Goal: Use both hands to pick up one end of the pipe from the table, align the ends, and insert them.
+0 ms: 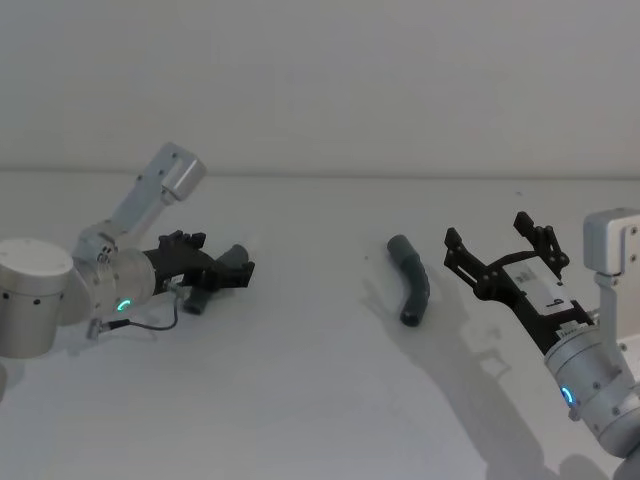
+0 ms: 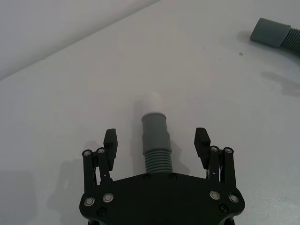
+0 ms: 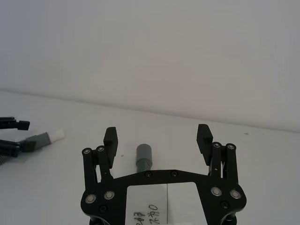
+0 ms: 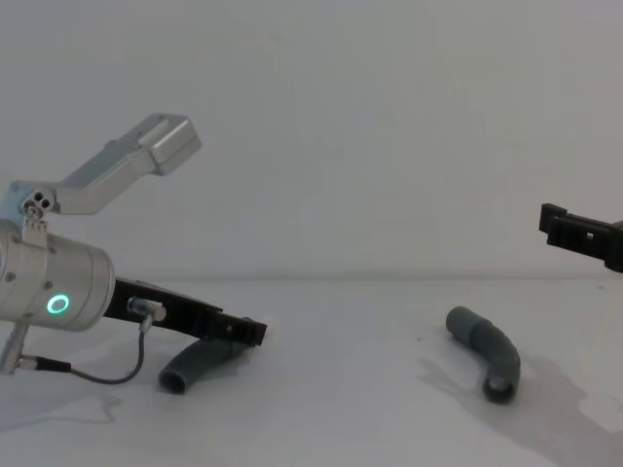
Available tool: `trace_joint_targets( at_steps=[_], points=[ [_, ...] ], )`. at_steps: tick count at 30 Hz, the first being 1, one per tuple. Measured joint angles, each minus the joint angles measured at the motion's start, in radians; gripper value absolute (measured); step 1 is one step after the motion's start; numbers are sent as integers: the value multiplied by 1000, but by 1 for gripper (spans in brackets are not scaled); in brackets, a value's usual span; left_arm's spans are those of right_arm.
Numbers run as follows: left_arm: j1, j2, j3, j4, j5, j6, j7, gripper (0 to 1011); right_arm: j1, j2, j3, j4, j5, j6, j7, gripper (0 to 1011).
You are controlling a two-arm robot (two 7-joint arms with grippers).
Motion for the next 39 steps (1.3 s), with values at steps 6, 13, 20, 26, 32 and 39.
trace_joint_targets(
  at_steps=[6, 13, 20, 26, 32, 39],
  points=[
    [9, 3, -1, -12, 9, 12, 3, 1001, 0, 0, 0, 0, 0, 0, 0, 1001],
    [15, 6, -2, -21, 20, 19, 7, 1001, 0, 0, 0, 0, 0, 0, 0, 1001],
    [17, 5, -3, -22, 30, 23, 8, 1001, 0, 0, 0, 0, 0, 0, 0, 1001],
    [12, 1, -3, -10, 36, 23, 6, 1001, 0, 0, 0, 0, 0, 0, 0, 1001],
    [5, -6, -4, 6, 40, 22, -1, 1001, 0, 0, 0, 0, 0, 0, 0, 1001],
    [-1, -14, -6, 23, 45, 21, -8, 1001, 0, 0, 0, 0, 0, 0, 0, 1001]
  ],
)
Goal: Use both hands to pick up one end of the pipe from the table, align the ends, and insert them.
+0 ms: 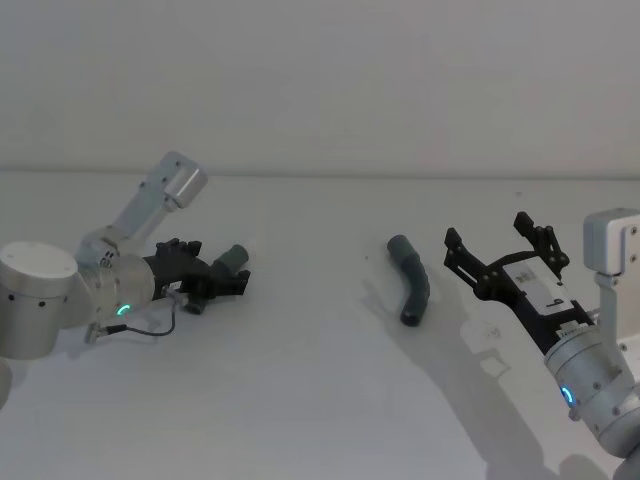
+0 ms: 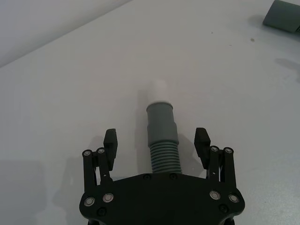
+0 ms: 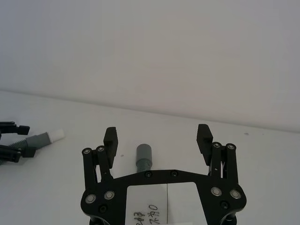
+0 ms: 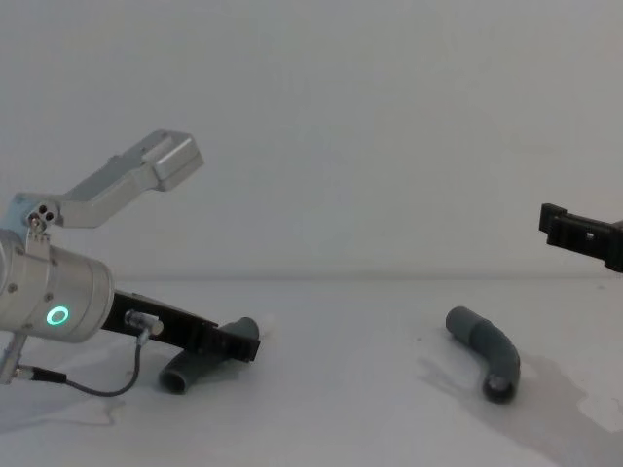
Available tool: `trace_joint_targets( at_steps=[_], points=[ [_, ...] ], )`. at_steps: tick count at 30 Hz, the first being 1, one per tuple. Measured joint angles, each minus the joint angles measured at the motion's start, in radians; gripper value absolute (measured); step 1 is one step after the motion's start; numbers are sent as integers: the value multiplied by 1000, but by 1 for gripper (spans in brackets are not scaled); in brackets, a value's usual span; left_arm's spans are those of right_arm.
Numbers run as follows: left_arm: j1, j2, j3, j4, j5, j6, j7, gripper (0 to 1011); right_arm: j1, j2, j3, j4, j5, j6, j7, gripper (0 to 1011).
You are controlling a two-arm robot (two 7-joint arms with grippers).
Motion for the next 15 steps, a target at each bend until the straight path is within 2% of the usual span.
trace_joint_targets(
  at_steps=[8, 11, 14, 15],
  points=[
    [-7, -10, -4, 17, 3, -2, -8, 993, 0, 0, 0, 0, 0, 0, 0, 1001],
    [-8, -11, -4, 19, 3, -3, -9, 963, 0, 0, 0, 0, 0, 0, 0, 1001],
    [-9, -13, -5, 22, 4, -3, -10, 868, 0, 0, 0, 0, 0, 0, 0, 1001],
    [-10, -14, -5, 24, 4, -3, -11, 868, 0, 0, 0, 0, 0, 0, 0, 1001]
  ],
)
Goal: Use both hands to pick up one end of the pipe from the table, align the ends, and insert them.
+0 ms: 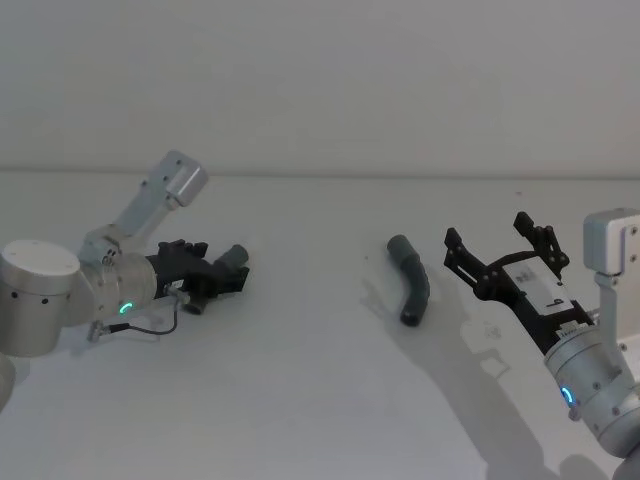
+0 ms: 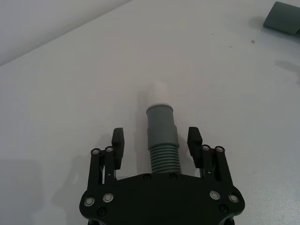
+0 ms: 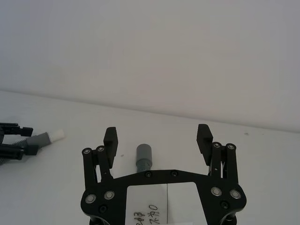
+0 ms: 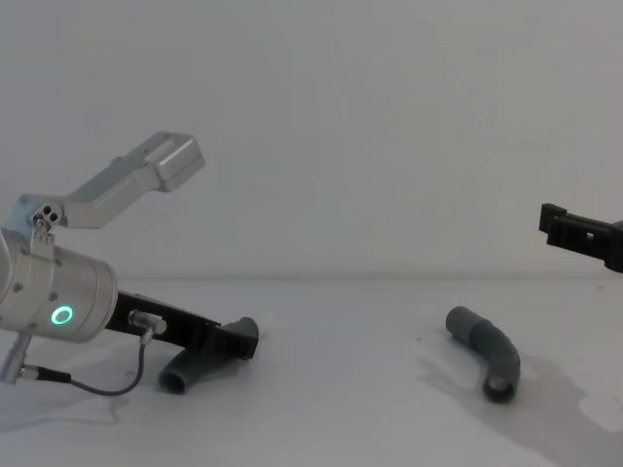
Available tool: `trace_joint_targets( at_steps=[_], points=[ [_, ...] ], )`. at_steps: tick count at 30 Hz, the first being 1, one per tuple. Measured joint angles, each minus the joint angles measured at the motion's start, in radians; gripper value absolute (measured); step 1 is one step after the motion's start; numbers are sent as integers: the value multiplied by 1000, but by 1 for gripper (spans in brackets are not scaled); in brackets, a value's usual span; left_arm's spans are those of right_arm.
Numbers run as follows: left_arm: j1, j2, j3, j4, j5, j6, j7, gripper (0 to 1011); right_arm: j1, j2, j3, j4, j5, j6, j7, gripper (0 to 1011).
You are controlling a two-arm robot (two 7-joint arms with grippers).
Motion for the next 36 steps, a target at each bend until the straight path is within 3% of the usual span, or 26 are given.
trace_joint_targets(
  at_steps=[18, 36],
  points=[
    [-3, -4, -2, 8, 2, -1, -4, 351, 0, 0, 0, 0, 0, 0, 0, 1001],
    [-4, -5, -2, 10, 2, -1, -4, 348, 0, 0, 0, 0, 0, 0, 0, 1001]
  ],
)
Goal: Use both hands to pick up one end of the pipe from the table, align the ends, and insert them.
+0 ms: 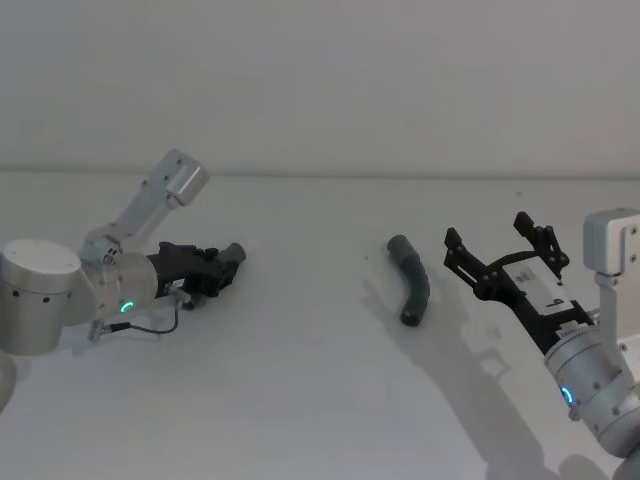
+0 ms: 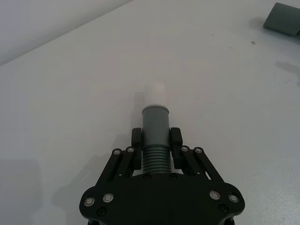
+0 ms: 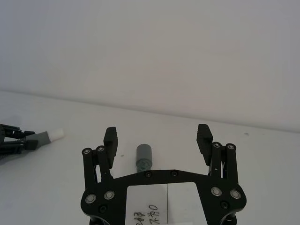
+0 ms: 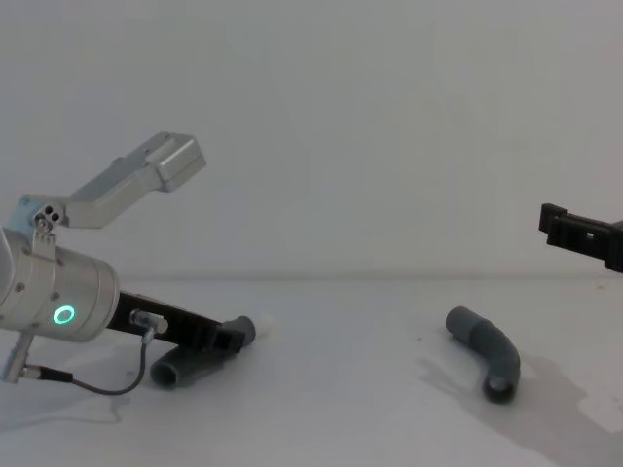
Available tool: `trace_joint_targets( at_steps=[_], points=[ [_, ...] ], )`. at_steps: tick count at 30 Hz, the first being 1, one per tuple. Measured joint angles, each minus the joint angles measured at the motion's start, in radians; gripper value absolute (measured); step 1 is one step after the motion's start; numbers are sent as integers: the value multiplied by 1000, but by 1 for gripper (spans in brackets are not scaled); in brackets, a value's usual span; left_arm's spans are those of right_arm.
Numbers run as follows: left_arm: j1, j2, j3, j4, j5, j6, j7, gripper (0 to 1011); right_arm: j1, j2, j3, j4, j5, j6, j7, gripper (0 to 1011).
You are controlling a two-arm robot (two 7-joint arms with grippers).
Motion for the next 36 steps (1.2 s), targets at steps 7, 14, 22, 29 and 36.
trace_joint_targets(
  at_steps=[7, 14, 22, 29, 36],
  points=[
    [0, 0, 0, 0, 0, 0, 0, 348, 0, 0, 0, 0, 0, 0, 0, 1001],
    [0, 0, 0, 0, 0, 0, 0, 348, 7, 0, -1, 0, 1, 17, 9, 1001],
    [0, 0, 0, 0, 0, 0, 0, 348, 29, 6, -8, 0, 18, 92, 33, 1001],
    [0, 0, 0, 0, 0, 0, 0, 351, 63, 8, -17, 5, 39, 201, 56, 1001],
    [0, 0, 0, 0, 0, 0, 0, 348, 106, -5, -27, 31, 59, 304, 67, 1001]
  ],
)
